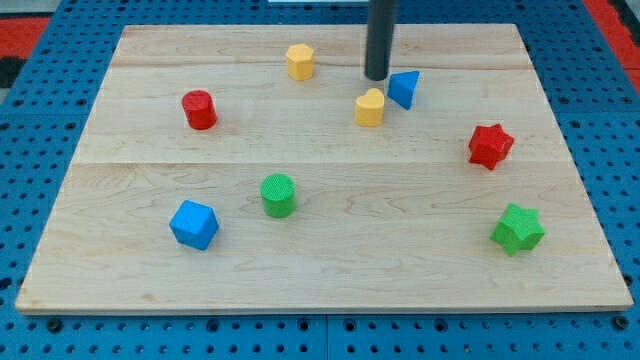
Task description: Slide the blue triangle closer to the yellow heart
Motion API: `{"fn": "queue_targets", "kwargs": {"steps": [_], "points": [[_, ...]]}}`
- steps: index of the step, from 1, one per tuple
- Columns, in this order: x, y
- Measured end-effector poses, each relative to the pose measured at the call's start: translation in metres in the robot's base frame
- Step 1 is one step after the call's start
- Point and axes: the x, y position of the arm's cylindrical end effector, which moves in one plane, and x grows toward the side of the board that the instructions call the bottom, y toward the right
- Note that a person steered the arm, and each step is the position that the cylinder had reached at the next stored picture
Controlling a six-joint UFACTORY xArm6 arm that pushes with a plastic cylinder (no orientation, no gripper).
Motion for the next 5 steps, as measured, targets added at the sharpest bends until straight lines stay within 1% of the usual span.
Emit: {"fn": "queue_targets", "kwargs": {"steps": [1, 2, 3, 5], "points": [[-0.015, 0.034], [0.009, 0.052], [0.013, 0.041], [0.037, 0.027]]}}
